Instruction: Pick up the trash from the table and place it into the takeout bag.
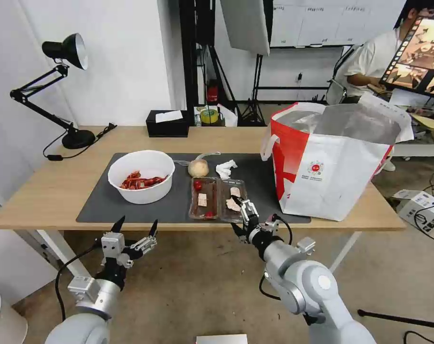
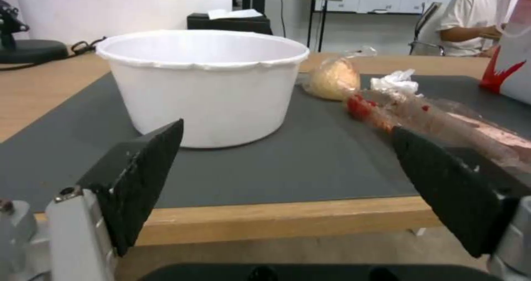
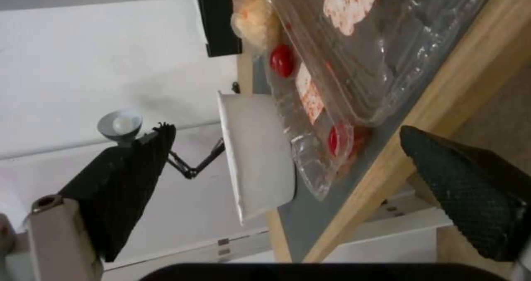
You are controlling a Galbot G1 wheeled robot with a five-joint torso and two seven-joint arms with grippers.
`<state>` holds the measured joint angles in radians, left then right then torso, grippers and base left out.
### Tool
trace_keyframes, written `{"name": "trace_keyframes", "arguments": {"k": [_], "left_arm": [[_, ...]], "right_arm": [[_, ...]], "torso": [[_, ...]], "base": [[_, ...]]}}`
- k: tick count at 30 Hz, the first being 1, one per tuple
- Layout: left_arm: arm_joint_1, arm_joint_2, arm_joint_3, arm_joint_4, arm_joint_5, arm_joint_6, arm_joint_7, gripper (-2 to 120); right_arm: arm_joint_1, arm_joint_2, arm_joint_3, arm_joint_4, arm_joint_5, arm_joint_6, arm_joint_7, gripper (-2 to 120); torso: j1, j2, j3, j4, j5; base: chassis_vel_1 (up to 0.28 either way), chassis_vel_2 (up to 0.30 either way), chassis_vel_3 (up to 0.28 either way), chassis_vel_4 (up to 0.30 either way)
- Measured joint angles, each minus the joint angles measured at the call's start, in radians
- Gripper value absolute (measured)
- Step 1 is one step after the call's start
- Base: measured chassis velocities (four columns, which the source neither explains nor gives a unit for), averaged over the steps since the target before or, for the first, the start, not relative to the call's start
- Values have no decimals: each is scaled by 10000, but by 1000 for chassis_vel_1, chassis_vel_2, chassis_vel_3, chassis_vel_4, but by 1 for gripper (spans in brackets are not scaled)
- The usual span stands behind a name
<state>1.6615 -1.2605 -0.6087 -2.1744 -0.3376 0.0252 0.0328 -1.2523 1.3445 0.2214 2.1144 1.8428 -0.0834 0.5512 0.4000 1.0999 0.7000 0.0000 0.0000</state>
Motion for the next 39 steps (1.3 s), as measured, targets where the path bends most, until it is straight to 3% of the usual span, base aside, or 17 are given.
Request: {"name": "trace_keyframes", "arguments": {"k": [39], "left_arm": [[247,446,-117,431,-132,-592,-20,100]], "right_arm": [[454,850,-356,-636,-1083,-71,1,100]], "torso": [[0,1,0,0,0]], "base": [[0,0,0,0]]}}
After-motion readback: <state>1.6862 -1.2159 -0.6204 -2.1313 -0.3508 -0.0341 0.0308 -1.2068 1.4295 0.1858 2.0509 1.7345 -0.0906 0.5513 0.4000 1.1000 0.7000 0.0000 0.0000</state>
